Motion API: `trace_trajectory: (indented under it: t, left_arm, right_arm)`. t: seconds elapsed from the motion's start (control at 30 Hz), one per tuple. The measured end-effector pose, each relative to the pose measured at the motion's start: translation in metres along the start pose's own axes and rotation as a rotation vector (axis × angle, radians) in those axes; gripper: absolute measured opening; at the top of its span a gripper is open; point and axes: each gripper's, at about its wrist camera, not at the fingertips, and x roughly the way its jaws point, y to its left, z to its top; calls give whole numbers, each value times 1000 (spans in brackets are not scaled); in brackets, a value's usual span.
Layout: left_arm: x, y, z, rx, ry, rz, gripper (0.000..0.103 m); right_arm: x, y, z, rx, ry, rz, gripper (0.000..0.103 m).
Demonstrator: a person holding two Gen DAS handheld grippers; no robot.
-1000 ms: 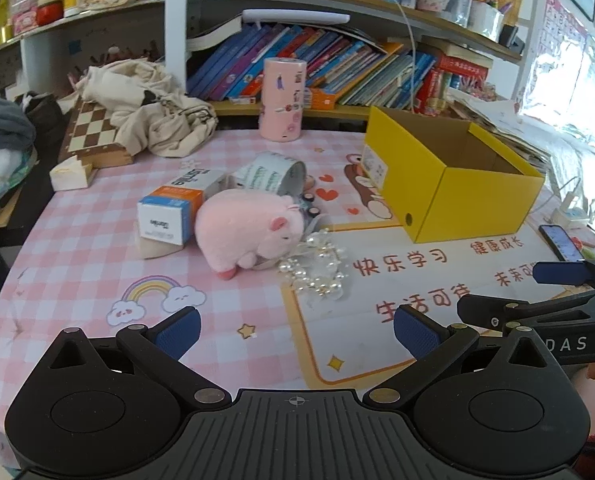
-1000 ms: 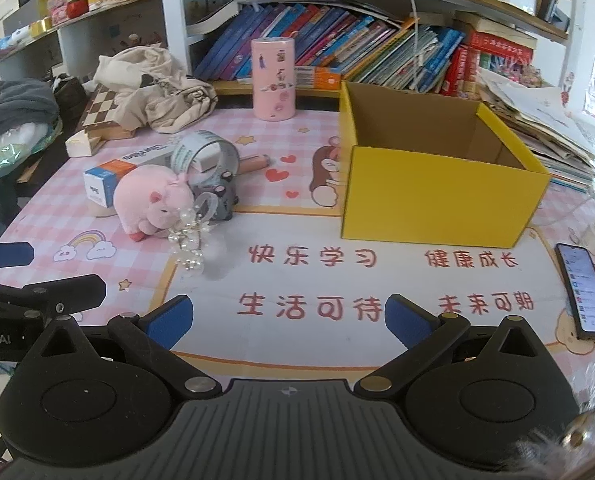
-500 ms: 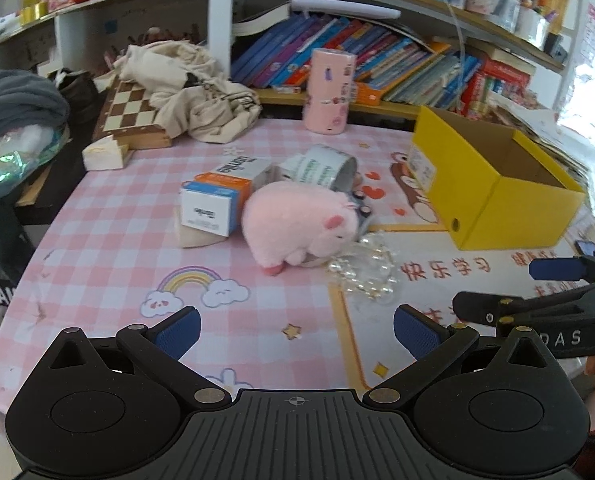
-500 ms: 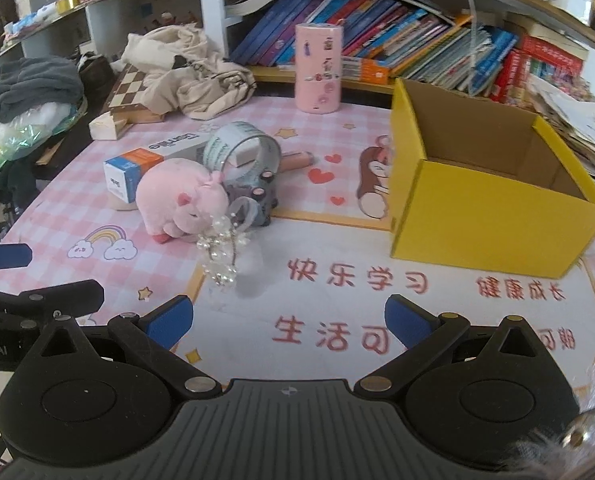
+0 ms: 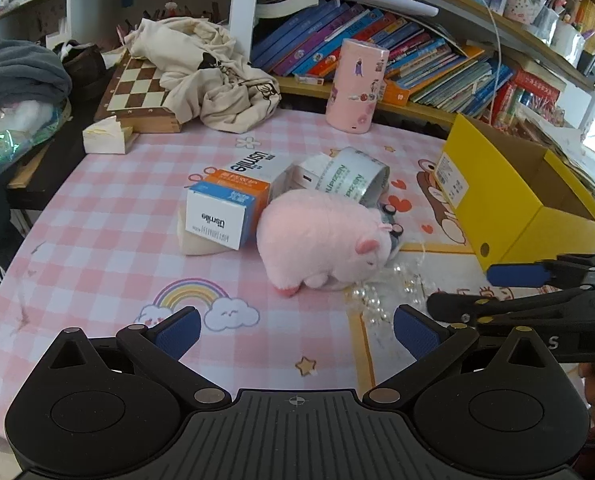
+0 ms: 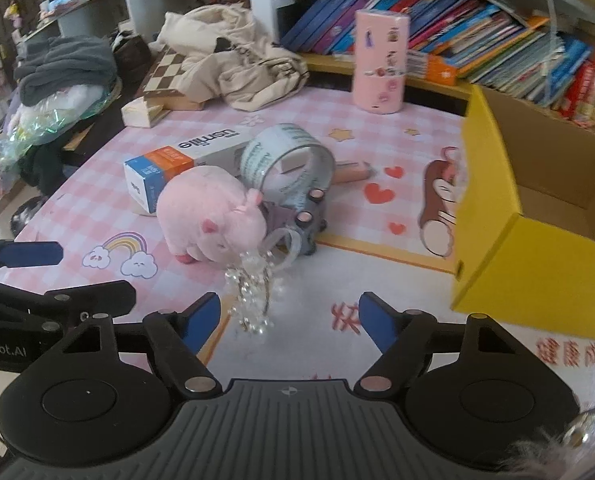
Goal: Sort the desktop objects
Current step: 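Close the right gripper on the pearl-beaded bracelet, then grasp the pink plush pig with the left gripper while the right holds the bracelet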
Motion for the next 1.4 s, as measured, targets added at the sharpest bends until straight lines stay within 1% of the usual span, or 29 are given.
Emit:
trace_trajectory:
  t: [0.07, 0.13, 0.17, 0.23, 0.27, 0.33, 0.4, 0.47, 0.57, 0.77, 0.97, 1.17, 1.3, 1.4]
  left_arm:
    - [5, 0, 4, 1, 3, 3, 103]
    - [9, 0, 9, 8, 5, 8, 103]
    - [12, 0, 11, 14, 5, 10, 103]
    - [17, -1, 15, 25, 10, 12, 103]
    - [20, -2, 17, 31, 15, 11, 103]
    - [26, -3, 20, 36, 25, 4, 103]
    - [33, -5, 22, 37, 37, -8, 103]
    - [41, -9, 23, 41, 49, -29, 103]
    - [50, -16, 25, 59, 55, -55, 103]
    - [69, -28, 30, 74, 58, -71, 103]
    - [85, -37, 34, 82, 66, -88, 103]
    - [95, -47, 37, 116, 68, -115, 103]
    - [103, -44, 37, 100, 86, -135, 103]
    - [106, -45, 36, 101, 85, -152, 103]
  right_arm:
    - [10, -1, 5, -9, 21, 25, 73]
    - [21, -1, 9, -12, 50, 54, 60]
    - [27, -2, 11, -13, 65, 67, 57]
    - [40, -3, 13, -10, 101, 91, 45]
    - [45, -4, 14, -8, 119, 101, 41]
    - [52, -7, 14, 3, 140, 121, 27]
    - [52, -12, 13, 20, 132, 134, 24]
    - [48, -18, 13, 33, 113, 127, 24]
    - [42, -27, 12, 40, 97, 83, 23]
    - [37, -44, 7, 54, 111, 38, 23]
    - [37, -56, 4, 77, 124, 30, 23]
    - [40, -56, 4, 68, 134, 33, 25]
    - [43, -58, 4, 82, 143, 33, 26]
    - [44, -59, 4, 88, 150, 32, 27]
